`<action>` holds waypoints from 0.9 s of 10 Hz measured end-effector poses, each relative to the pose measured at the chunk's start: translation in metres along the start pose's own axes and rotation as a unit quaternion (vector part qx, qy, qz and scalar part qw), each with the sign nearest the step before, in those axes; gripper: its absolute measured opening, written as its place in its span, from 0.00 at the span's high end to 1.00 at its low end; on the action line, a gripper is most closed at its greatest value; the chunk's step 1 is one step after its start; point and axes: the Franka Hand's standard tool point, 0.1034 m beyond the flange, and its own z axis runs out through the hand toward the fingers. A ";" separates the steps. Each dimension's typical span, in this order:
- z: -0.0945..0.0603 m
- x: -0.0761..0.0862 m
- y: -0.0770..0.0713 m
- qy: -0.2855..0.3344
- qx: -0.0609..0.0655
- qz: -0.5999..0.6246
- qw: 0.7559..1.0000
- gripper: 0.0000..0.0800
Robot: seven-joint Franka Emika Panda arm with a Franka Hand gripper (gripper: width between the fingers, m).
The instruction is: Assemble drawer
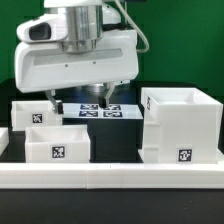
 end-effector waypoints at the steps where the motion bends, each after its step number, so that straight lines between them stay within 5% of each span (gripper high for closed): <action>1: 0.006 -0.002 0.001 -0.002 0.000 0.001 1.000 0.19; 9: 0.059 -0.012 0.005 -0.009 -0.009 0.002 1.000 0.19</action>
Offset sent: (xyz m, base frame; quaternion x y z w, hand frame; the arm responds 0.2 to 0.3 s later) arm -0.0014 0.0022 -0.0205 -0.0045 0.0163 0.0019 0.9999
